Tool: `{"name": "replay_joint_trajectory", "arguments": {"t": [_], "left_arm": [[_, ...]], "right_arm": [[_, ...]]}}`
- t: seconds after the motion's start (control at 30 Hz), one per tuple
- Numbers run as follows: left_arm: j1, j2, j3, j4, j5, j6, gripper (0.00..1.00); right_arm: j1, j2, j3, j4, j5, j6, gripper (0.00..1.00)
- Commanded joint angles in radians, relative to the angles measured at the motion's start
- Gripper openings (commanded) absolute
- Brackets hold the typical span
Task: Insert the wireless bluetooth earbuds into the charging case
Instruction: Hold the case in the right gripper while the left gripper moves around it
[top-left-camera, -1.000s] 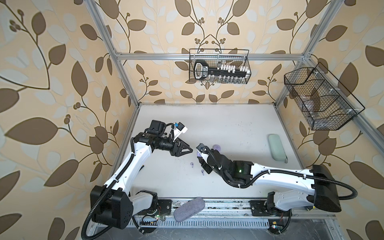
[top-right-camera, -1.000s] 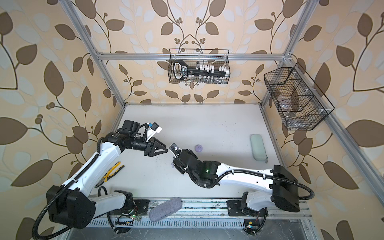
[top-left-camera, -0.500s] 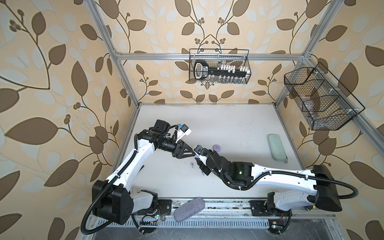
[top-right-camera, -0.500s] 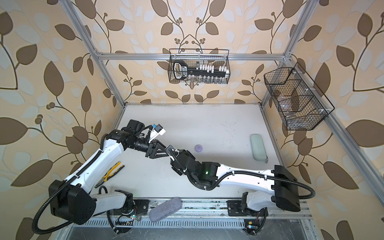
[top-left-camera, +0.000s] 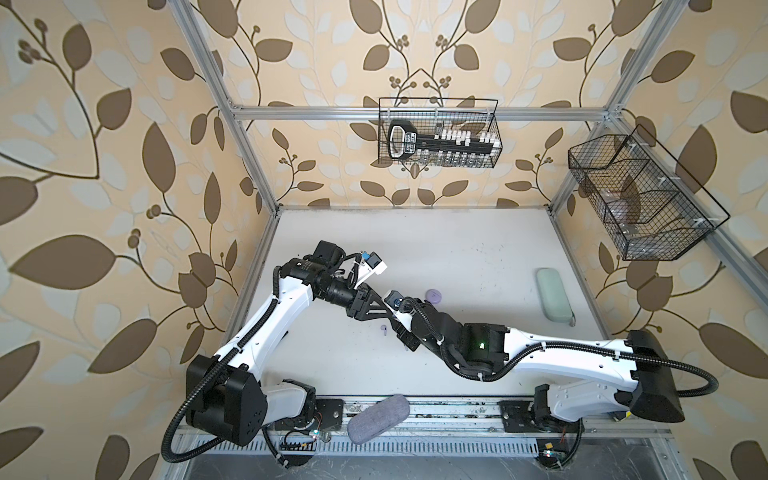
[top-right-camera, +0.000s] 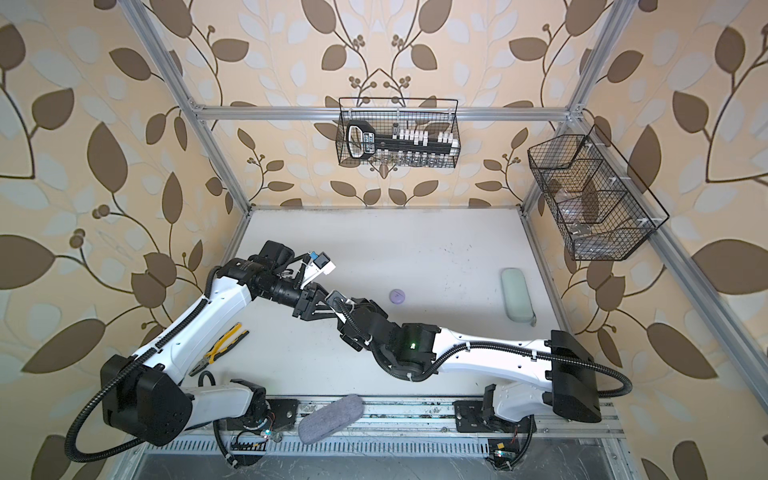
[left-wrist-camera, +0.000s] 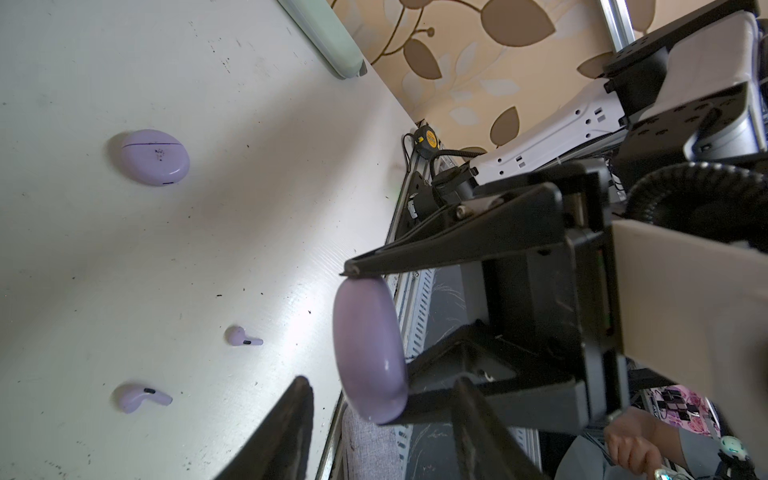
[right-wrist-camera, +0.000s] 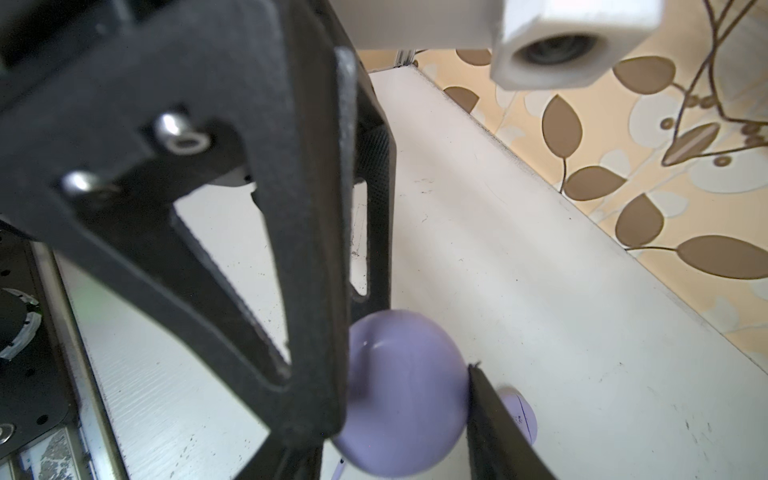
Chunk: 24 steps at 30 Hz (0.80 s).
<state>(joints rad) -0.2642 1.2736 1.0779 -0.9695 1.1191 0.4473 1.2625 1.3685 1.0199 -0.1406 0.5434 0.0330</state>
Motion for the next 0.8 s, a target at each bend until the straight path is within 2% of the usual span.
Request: {"name": "replay_joint_trajectory", "arguments": {"t": [0.0, 0.37, 0.77], "left_arm": [[-0.015, 0.006, 0.040, -0.040, 0.028, 0.040, 0.53], [-0.018, 0.013, 0.047, -0.058, 0.036, 0.057, 0.43], [-0.024, 0.023, 0.056, -0.087, 0.047, 0.083, 0.38]], "right_arm": [[0.012, 0.012, 0.051, -0.014, 0.016, -0.025, 0.38], [0.013, 0.029, 0.065, -0.020, 0.013, -0.033, 0.37], [0.012, 0.038, 0.075, -0.023, 0.007, -0.039, 0.37]]}}
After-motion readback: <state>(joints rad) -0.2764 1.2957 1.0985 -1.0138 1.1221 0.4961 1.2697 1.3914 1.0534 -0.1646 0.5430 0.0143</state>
